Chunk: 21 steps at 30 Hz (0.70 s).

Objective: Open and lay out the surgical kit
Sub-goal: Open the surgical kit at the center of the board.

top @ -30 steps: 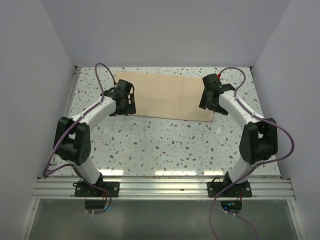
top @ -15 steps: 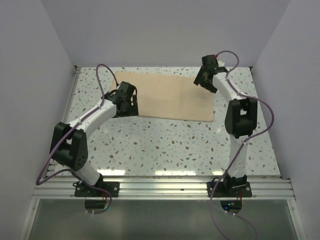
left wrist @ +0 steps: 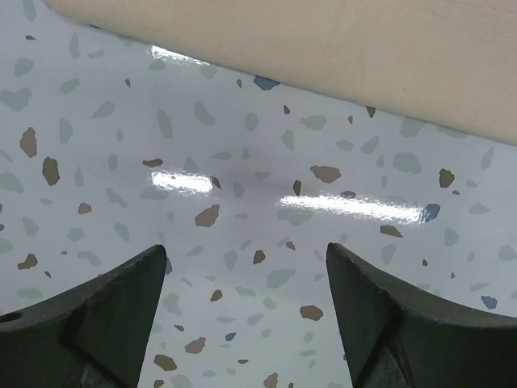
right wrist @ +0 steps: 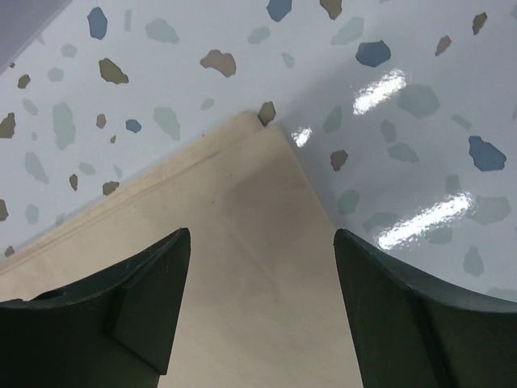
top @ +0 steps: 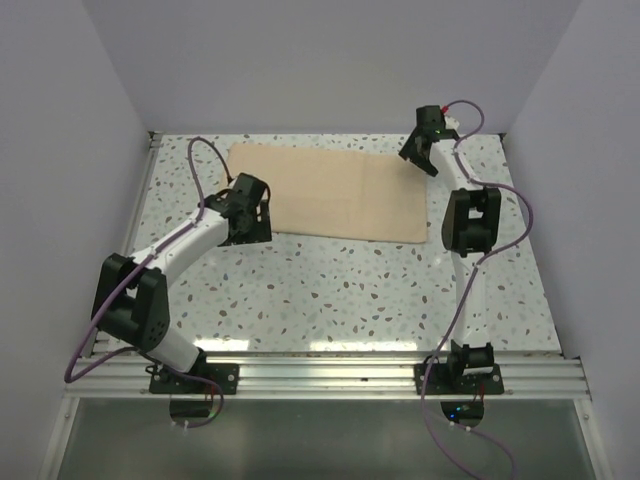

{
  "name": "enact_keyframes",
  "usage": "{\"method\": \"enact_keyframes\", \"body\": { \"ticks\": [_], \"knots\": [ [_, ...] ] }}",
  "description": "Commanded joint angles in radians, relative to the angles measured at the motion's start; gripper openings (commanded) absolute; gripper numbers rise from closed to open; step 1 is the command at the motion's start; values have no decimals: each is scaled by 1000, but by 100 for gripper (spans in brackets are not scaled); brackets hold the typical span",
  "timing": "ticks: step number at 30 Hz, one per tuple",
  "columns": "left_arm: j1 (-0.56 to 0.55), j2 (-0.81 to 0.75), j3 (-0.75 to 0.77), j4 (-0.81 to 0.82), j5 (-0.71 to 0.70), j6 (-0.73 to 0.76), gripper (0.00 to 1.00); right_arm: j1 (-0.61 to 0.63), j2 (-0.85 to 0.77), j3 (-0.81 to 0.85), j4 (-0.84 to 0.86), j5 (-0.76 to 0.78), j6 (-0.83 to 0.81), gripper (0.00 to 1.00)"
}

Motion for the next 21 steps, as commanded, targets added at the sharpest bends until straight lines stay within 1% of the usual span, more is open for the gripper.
{"method": "enact_keyframes", "body": {
  "ticks": [1,6,10,13,14,16,17,19,20,21],
  "knots": [
    [3,-59,-17,-6,-24,-35,84,-3,43,85,18,24,-17,75],
    [3,-63,-37,-13,-16,-48,84,-3,112,142,34,73,-26,74],
    [1,-66,-49,-15,-16,-49,84,-14,134,160,36,113,-22,73],
    [3,-58,-49,-15,-15,-46,84,-21,143,156,54,118,-17,67],
    [3,-56,-48,-15,-15,-43,84,-23,148,159,56,115,-17,59],
    [3,-49,-42,-15,-13,-40,84,-21,155,166,58,104,-20,48],
    [3,-46,-40,-15,-13,-37,84,-23,154,165,58,98,-22,40],
    [1,-38,-36,-15,-12,-37,84,-21,151,150,62,85,-22,32],
    [3,-35,-34,-13,-10,-35,84,-23,145,142,64,82,-25,24],
    [1,-33,-33,-12,-9,-34,84,-23,139,134,65,84,-23,20]
  ]
}}
